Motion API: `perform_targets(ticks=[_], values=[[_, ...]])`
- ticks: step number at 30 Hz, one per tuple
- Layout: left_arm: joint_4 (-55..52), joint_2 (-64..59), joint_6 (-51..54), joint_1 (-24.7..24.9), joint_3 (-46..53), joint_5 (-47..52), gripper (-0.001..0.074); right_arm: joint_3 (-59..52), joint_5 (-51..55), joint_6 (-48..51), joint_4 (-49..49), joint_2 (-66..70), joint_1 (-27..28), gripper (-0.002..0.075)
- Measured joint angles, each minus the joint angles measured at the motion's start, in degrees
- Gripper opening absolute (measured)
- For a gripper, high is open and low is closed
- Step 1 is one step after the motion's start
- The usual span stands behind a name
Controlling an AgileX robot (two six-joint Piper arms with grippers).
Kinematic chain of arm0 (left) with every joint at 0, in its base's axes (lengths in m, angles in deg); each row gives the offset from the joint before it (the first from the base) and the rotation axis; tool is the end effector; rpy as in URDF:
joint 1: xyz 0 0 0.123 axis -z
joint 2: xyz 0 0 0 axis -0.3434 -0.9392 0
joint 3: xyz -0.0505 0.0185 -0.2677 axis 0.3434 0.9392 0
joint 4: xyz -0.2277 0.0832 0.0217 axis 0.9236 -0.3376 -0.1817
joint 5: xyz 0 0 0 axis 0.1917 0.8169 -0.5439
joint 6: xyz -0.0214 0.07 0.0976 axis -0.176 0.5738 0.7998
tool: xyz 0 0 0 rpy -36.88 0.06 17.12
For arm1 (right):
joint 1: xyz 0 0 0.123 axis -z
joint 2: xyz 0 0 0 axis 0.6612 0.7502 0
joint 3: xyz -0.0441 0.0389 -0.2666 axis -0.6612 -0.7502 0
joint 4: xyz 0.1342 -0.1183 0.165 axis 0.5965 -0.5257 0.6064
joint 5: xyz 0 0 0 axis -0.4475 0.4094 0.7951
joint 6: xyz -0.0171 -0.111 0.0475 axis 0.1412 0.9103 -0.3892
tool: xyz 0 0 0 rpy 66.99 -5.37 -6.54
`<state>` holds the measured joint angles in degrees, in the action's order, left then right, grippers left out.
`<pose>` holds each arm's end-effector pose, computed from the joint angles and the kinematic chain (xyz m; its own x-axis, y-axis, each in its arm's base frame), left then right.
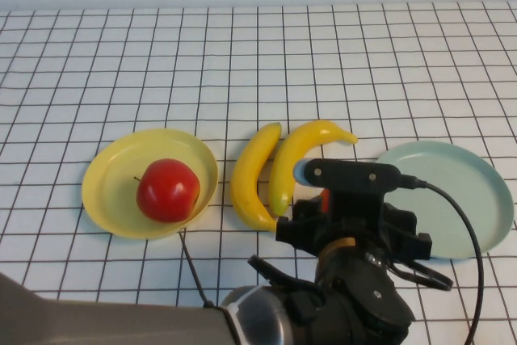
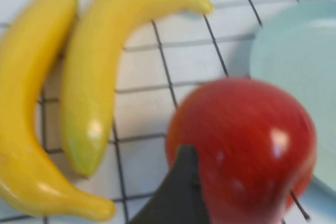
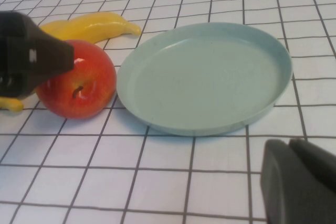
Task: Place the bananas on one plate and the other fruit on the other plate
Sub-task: Put one type of fruit in the left plate
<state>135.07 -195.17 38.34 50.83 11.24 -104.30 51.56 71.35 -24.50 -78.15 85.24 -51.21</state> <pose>0.2062 -0.3403 0.1741 -0.5420 0.0641 -0.8379 0.2331 0.9694 -0.0766 0.0838 0.0229 0.1631 -0.3166 0.1301 -0.9396 -0.1794 0.9645 0.1940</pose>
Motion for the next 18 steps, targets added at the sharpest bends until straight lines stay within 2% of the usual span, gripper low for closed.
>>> perform_targets(ticks=[2, 4, 18], values=[[0.0, 0.23, 0.46, 0.0, -0.56, -2.6, 0.0643, 0.0, 0.0, 0.0, 0.0, 0.0, 0.0, -0.0017], [0.0, 0.23, 0.74, 0.0, -0.69, -3.88, 0.0666, 0.0, 0.0, 0.0, 0.0, 0.0, 0.0, -0.0017], [0.0, 0.23, 2.25, 0.0, -0.69, -2.26, 0.0668, 0.0, 0.0, 0.0, 0.0, 0.0, 0.0, -0.0017]])
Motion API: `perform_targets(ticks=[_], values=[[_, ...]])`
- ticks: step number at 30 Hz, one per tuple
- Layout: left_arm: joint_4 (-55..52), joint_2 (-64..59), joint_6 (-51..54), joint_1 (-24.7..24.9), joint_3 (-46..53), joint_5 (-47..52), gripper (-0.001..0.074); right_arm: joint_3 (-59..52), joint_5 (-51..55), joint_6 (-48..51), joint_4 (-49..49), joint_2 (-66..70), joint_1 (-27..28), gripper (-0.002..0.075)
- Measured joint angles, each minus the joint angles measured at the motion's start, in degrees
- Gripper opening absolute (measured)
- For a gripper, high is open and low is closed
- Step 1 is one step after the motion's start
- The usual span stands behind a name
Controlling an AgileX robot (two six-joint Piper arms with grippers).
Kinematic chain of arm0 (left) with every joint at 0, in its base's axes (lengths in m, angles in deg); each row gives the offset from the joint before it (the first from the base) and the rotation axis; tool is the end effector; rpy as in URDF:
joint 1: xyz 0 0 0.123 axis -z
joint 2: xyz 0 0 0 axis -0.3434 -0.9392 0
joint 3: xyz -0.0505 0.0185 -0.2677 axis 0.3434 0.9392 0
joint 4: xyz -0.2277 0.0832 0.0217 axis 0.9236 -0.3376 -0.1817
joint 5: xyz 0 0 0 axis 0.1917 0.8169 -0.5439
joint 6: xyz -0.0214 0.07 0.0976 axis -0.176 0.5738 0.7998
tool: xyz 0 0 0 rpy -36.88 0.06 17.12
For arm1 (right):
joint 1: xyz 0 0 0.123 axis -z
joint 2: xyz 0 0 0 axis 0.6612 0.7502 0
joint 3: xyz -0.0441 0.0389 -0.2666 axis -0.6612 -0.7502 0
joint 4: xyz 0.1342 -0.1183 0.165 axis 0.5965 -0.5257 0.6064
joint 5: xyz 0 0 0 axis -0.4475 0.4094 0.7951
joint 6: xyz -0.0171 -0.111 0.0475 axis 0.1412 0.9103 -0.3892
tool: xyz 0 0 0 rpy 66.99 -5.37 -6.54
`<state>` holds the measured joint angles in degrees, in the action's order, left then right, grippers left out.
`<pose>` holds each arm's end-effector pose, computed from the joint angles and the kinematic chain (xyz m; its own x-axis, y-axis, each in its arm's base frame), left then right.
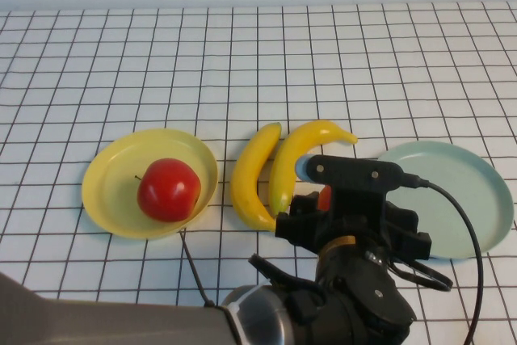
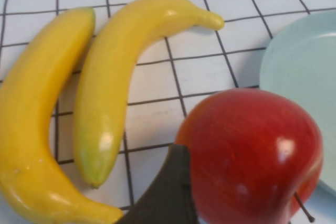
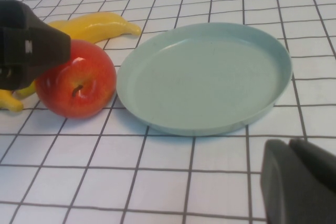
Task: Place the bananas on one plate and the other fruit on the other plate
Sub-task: Put one type of fruit in the left plate
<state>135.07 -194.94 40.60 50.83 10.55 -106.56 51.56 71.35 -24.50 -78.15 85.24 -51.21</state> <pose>0.2090 -0.3382 0.1804 -0.5147 0.0858 -0.8531 0.2252 0.9736 -0.0379 0.0838 0.0229 0.1631 -0.3166 0.1301 -0.9396 -0.1794 0.9645 0.1940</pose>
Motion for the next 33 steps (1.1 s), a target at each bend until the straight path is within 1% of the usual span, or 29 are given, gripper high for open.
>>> perform_targets(ticks=[4, 11, 17, 20, 24, 27, 33], values=[[0.0, 0.0, 0.8, 0.0, 0.0, 2.38, 0.0668, 0.0, 0.0, 0.0, 0.0, 0.0, 0.0, -0.0017], [0.0, 0.0, 7.81, 0.0, 0.0, 4.41, 0.0668, 0.0, 0.0, 0.0, 0.0, 0.0, 0.0, -0.0017], [0.0, 0.0, 18.84, 0.0, 0.0, 4.54, 0.0668, 0.0, 0.0, 0.0, 0.0, 0.0, 0.0, -0.0017], [0.0, 0.0, 21.98, 0.0, 0.0, 4.68, 0.0668, 0.0, 0.0, 0.0, 0.0, 0.0, 0.0, -0.0017], [0.0, 0.0, 22.37, 0.0, 0.56, 3.86, 0.0668, 0.0, 0.0, 0.0, 0.0, 0.0, 0.0, -0.0017], [0.0, 0.0, 18.93, -0.8, 2.42, 4.54, 0.0668, 0.0, 0.0, 0.0, 0.0, 0.0, 0.0, -0.0017], [0.0, 0.0, 16.1, -4.96, 3.74, 11.88, 0.0668, 0.0, 0.0, 0.0, 0.0, 0.0, 0.0, -0.0017]])
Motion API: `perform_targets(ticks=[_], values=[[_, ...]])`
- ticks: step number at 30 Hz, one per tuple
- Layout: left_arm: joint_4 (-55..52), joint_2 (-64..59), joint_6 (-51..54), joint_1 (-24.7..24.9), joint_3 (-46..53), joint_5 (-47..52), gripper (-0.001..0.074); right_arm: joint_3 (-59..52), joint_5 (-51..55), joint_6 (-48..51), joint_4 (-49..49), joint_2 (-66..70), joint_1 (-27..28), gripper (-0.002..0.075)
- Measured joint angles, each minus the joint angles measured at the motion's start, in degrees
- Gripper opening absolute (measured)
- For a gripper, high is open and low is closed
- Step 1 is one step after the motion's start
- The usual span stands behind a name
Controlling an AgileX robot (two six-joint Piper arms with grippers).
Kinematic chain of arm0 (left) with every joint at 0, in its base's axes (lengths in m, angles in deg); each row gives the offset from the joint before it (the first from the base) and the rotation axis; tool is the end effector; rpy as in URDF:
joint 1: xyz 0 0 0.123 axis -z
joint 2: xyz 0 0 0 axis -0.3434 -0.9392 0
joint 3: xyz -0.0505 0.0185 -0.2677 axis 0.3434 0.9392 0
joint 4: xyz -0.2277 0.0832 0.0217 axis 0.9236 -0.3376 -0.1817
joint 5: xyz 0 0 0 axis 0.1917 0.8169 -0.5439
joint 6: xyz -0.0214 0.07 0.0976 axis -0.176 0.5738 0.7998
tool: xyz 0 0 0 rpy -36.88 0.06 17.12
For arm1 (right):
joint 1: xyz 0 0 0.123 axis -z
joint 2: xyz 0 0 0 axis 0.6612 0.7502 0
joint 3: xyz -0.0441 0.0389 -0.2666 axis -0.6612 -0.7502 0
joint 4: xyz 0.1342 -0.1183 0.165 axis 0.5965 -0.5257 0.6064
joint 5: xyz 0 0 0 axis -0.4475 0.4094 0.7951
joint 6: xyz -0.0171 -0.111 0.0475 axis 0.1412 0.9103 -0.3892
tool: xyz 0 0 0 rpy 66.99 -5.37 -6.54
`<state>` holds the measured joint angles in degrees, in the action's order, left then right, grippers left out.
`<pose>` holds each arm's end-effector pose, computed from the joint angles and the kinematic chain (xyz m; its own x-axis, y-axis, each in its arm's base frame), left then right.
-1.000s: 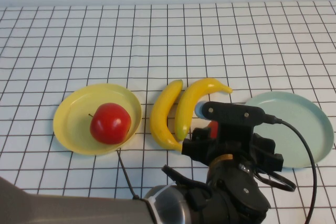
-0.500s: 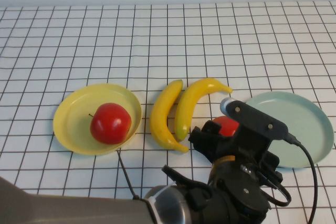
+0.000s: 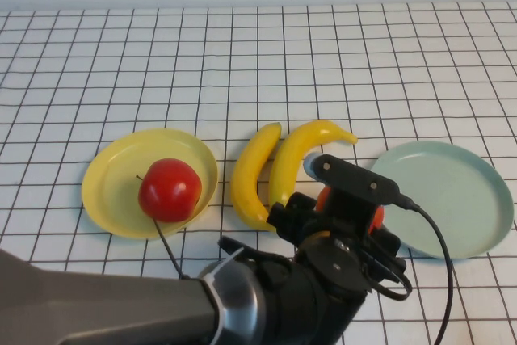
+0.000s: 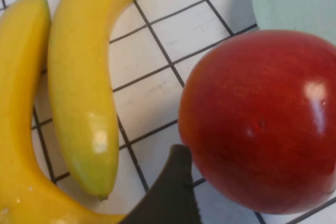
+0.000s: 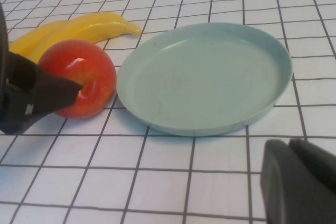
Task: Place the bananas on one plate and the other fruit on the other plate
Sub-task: Put one type of fruit in the left plate
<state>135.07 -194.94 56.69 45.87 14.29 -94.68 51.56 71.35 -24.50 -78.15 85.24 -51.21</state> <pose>0.2212 -0.3286 0.1558 -0.5059 0.3679 -0.7802 0.4461 0.8857 0.1285 0.0838 0.0229 0.1631 -0.3166 0.1301 -0.9396 -0.1794 0.9645 0.1940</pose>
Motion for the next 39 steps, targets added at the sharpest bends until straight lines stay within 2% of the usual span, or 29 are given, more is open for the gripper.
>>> perform_targets(ticks=[12, 21, 23, 27, 39], values=[[-0.32, -0.33, -0.24, -7.99, 0.05, 15.16, 0.0669, 0.0, 0.0, 0.0, 0.0, 0.0, 0.0, -0.0017], [-0.67, -2.11, -0.36, -9.05, 0.05, 16.43, 0.0668, 0.0, 0.0, 0.0, 0.0, 0.0, 0.0, -0.0017], [-0.67, -2.13, -0.36, -9.19, 0.05, 16.34, 0.0648, 0.0, 0.0, 0.0, 0.0, 0.0, 0.0, -0.0017], [-0.67, -2.23, -0.36, -9.19, 0.05, 17.44, 0.0486, 0.0, 0.0, 0.0, 0.0, 0.0, 0.0, -0.0017], [-0.8, 0.11, 2.61, -9.19, 0.14, 21.07, 0.0478, 0.0, 0.0, 0.0, 0.0, 0.0, 0.0, -0.0017]])
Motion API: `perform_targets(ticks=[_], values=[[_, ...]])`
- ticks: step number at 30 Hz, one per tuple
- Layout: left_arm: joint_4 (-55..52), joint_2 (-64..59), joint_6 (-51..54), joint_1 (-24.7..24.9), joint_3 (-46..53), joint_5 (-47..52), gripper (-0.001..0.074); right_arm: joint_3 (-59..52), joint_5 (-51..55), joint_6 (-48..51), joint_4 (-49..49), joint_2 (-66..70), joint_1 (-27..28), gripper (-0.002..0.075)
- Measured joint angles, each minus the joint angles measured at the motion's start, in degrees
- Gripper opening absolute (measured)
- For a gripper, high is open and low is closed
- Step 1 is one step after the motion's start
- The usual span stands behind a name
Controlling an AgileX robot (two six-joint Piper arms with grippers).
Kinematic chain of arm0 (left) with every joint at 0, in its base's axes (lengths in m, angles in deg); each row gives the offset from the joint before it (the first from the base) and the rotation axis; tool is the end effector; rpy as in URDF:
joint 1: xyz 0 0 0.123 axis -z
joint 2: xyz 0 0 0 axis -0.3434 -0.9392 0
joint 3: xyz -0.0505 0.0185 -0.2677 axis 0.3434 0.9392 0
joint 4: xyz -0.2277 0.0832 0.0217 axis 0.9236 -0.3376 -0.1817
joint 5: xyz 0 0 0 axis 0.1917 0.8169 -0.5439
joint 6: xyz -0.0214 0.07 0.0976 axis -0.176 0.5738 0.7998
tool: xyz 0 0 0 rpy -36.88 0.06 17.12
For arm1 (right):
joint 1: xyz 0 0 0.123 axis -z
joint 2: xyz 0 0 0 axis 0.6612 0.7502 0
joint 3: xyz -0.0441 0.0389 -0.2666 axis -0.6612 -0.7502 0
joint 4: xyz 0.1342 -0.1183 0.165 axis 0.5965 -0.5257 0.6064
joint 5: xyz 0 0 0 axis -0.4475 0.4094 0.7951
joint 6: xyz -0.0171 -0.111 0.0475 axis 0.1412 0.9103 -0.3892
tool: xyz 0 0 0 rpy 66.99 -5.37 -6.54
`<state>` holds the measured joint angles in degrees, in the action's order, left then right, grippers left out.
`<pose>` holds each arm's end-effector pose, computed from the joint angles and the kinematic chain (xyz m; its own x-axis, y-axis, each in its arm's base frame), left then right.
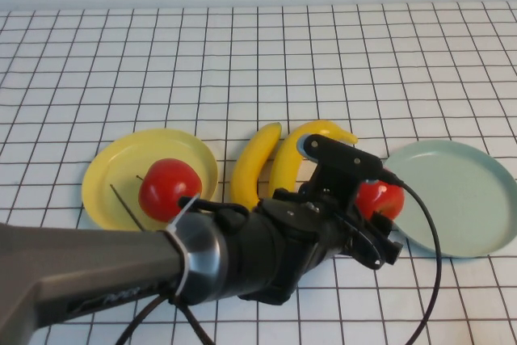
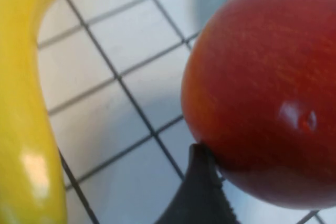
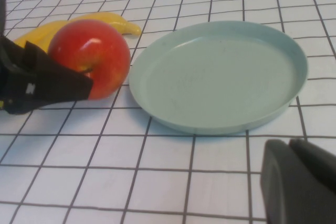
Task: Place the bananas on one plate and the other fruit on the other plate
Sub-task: Put one type of fruit in the left plate
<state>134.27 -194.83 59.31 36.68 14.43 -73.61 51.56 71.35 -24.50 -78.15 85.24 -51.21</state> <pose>0.2479 -0.3267 0.1507 -0.5590 0.3466 -0.7533 0.5839 0.8096 -0.0607 0.0838 0.0229 0.1631 -0.3166 0.1301 -0.9396 -0.1794 0.9645 0.1940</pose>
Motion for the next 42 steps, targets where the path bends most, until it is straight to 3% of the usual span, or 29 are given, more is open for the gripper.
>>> perform_targets(ticks=[6, 9, 15, 27, 36, 42], values=[[-0.03, 4.78, 3.05, 0.0, 0.04, -2.45, 0.0626, 0.0, 0.0, 0.0, 0.0, 0.0, 0.0, -0.0017], [-0.03, 6.53, 5.15, 0.0, 0.04, -4.18, 0.066, 0.0, 0.0, 0.0, 0.0, 0.0, 0.0, -0.0017], [-0.03, 8.26, 7.0, 0.0, 0.04, -7.3, 0.0664, 0.0, 0.0, 0.0, 0.0, 0.0, 0.0, -0.0017], [-0.03, 7.23, 5.5, 0.0, 3.97, -0.72, 0.0664, 0.0, 0.0, 0.0, 0.0, 0.0, 0.0, -0.0017], [-0.15, 19.61, 11.2, 0.0, 8.72, 4.93, 0.0664, 0.0, 0.0, 0.0, 0.0, 0.0, 0.0, -0.0017], [-0.3, 20.86, 12.6, 0.0, 12.97, 7.51, 0.0641, 0.0, 0.0, 0.0, 0.0, 0.0, 0.0, -0.0017]])
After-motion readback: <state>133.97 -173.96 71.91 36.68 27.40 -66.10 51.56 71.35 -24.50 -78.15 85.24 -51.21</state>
